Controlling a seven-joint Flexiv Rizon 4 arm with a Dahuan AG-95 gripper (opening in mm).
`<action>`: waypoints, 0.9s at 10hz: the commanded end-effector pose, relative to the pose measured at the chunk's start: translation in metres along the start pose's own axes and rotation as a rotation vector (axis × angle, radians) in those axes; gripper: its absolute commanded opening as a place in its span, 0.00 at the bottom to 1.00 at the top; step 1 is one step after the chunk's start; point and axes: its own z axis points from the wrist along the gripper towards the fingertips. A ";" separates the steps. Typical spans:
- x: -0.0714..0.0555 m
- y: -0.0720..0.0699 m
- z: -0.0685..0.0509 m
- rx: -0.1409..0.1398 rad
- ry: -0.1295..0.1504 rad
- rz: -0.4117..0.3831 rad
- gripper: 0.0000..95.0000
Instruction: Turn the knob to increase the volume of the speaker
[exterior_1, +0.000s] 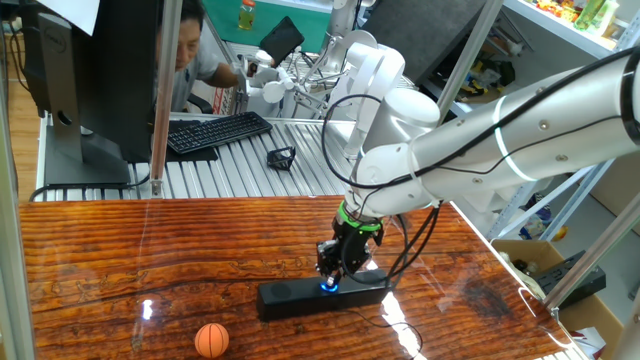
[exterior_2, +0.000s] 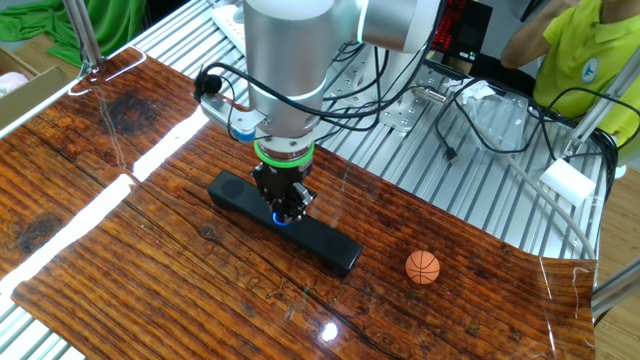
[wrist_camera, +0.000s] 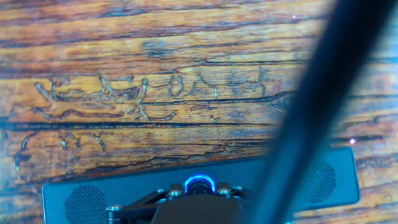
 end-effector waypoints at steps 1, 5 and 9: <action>0.000 0.001 0.001 -0.001 -0.002 0.059 0.00; 0.000 0.001 0.001 0.000 -0.004 0.144 0.00; 0.000 0.001 0.001 -0.006 -0.005 0.243 0.00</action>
